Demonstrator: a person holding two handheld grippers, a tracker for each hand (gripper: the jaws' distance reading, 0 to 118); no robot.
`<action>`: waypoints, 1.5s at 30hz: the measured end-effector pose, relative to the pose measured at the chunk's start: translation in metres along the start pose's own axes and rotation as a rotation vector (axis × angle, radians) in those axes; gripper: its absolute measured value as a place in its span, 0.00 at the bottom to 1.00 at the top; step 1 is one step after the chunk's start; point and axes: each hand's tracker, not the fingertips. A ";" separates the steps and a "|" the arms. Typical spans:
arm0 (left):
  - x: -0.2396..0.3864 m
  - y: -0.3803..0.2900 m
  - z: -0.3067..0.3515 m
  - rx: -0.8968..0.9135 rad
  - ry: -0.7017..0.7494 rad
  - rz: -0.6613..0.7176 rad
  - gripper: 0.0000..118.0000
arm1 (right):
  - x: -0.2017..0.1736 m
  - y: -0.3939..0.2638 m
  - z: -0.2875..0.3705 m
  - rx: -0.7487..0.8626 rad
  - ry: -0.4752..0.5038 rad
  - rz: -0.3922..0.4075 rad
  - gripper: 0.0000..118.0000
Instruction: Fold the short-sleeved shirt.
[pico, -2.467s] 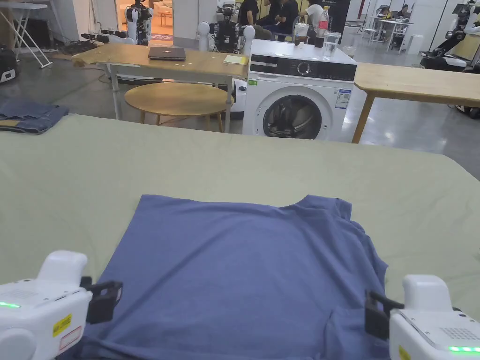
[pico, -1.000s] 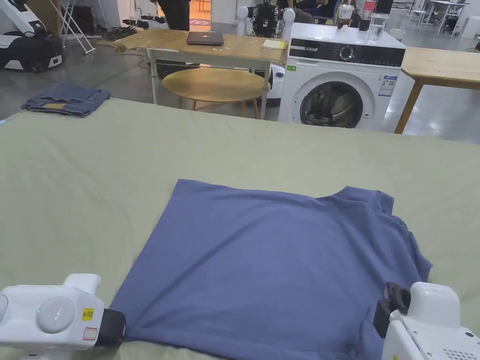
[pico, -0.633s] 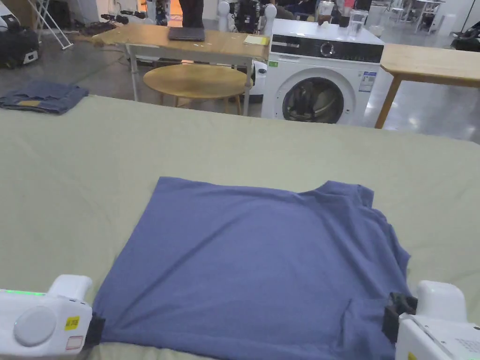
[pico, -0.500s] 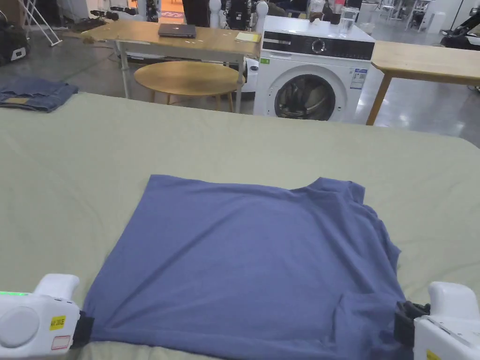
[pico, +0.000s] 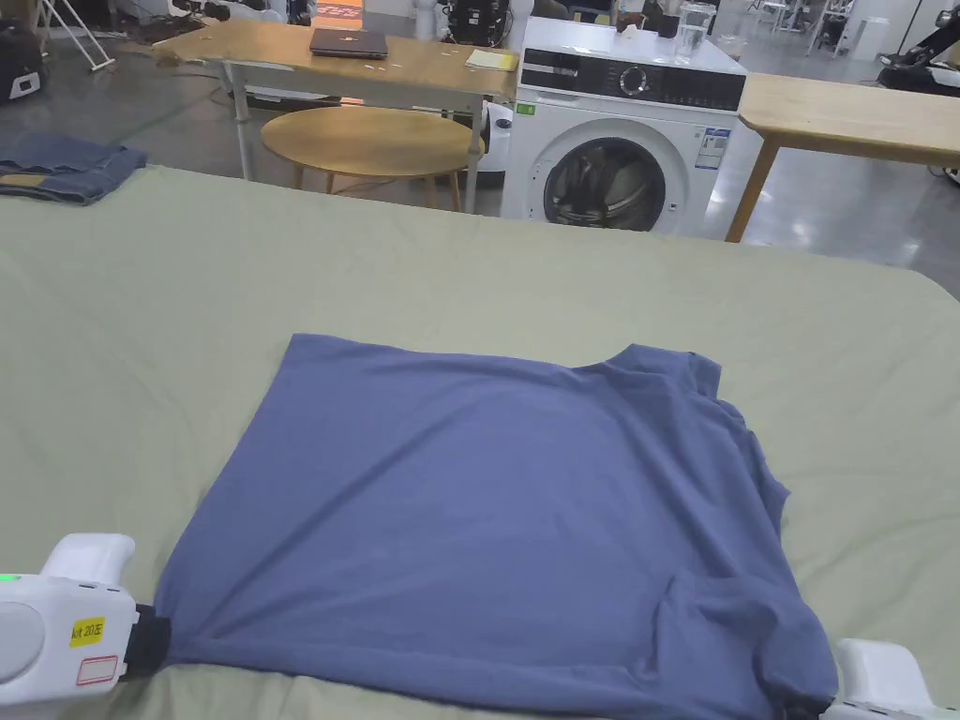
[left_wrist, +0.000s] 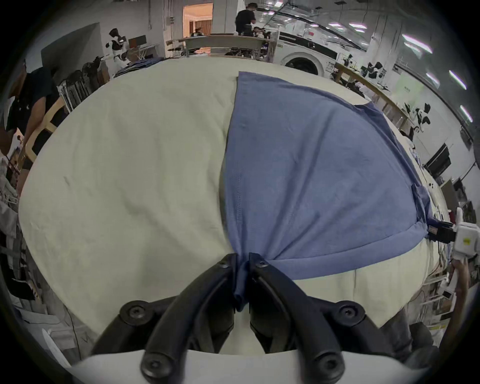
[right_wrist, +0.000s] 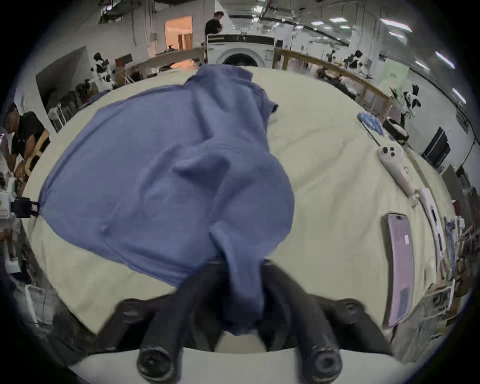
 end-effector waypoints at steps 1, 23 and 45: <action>0.001 -0.001 0.001 0.004 0.000 -0.002 0.03 | -0.001 0.000 0.003 0.005 -0.022 -0.006 0.07; 0.002 0.164 0.001 0.238 -0.023 -0.024 0.01 | 0.000 0.171 0.001 0.199 0.002 -0.022 0.06; 0.010 0.205 -0.082 0.096 -0.047 -0.016 0.38 | -0.017 0.222 -0.080 0.184 -0.052 0.011 0.51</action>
